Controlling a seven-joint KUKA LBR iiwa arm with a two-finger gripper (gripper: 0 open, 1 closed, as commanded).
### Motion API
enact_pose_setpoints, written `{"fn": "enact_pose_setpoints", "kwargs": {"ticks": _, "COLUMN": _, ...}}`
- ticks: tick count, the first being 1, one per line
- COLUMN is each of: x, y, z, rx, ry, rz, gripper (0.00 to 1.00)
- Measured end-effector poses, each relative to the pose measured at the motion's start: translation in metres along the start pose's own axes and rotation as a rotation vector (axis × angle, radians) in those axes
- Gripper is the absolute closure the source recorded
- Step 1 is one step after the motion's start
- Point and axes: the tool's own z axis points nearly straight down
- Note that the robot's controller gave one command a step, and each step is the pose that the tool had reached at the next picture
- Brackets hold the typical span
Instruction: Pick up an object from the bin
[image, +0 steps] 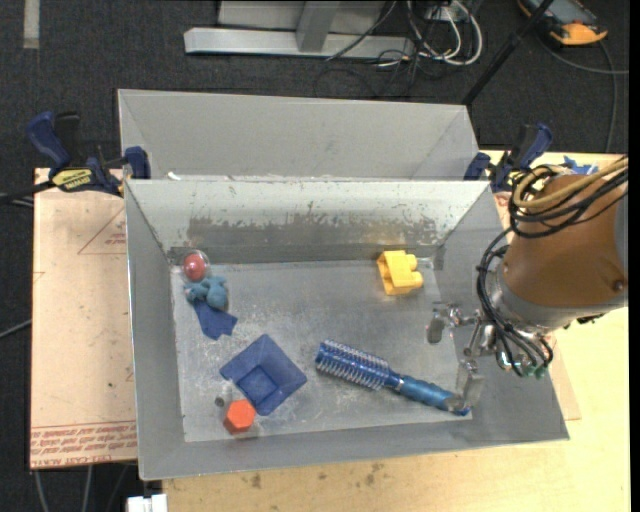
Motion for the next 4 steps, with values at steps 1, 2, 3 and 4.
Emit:
{"fn": "enact_pose_setpoints", "kwargs": {"ticks": 1, "x": -0.011, "y": 0.055, "z": 0.115, "rx": -0.002, "ry": -0.003, "rz": 0.244, "gripper": 0.0}}
{"fn": "enact_pose_setpoints", "kwargs": {"ticks": 2, "x": -0.016, "y": 0.08, "z": 0.082, "rx": -0.002, "ry": -0.011, "rz": 0.32, "gripper": 0.0}}
{"fn": "enact_pose_setpoints", "kwargs": {"ticks": 3, "x": -0.013, "y": 0.089, "z": 0.083, "rx": -0.002, "ry": -0.008, "rz": 0.446, "gripper": 0.0}}
{"fn": "enact_pose_setpoints", "kwargs": {"ticks": 4, "x": -0.02, "y": 0.102, "z": 0.114, "rx": -0.002, "ry": -0.005, "rz": 0.539, "gripper": 0.0}}
